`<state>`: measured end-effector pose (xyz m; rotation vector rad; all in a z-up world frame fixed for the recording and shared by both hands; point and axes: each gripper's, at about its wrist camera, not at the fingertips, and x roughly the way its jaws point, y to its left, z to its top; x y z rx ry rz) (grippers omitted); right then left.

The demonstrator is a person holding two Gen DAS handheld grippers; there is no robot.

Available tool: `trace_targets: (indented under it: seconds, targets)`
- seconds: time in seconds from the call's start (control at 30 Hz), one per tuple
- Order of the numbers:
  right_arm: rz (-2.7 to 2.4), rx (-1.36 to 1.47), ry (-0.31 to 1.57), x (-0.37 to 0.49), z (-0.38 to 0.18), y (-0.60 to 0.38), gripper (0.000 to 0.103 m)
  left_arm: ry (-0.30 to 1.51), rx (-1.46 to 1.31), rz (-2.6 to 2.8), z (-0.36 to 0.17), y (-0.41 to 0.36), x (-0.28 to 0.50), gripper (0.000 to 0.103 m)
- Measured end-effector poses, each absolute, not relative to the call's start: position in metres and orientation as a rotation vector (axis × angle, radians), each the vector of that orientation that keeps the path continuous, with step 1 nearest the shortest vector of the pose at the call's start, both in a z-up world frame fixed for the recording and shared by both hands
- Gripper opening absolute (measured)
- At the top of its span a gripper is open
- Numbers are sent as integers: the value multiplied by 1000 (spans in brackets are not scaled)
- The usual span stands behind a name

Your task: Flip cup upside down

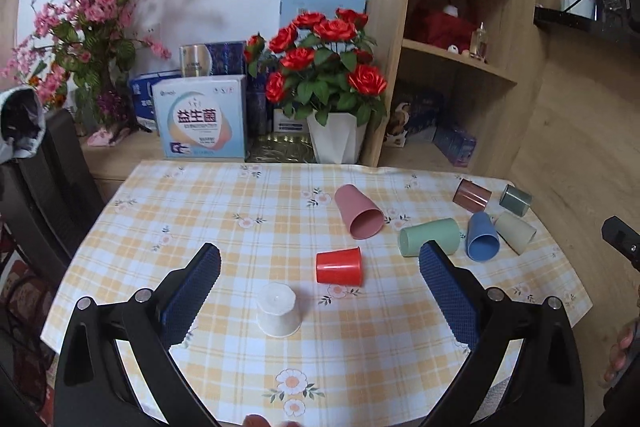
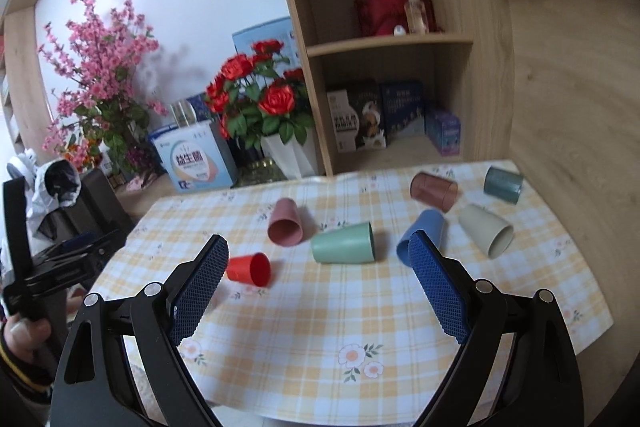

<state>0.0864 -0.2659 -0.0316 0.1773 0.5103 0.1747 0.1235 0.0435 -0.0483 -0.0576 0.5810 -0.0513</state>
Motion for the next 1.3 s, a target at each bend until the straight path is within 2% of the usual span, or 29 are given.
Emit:
trace_targets:
  seconds: [0.3,0.47,0.6,1.3]
  targets:
    - [183,168,452,52,-3,-263,88,465,-35,-20,0,32,56,97]
    - [181,166,461,41,-6,-260,88,457,-78,-26,11,32,36,97]
    - [164,161,453,33,-6,-259,88,412,-7,23,16,20,20,97]
    - [146,143,430,24,-2,-257,88,391,-13,-31,28,10,4,97]
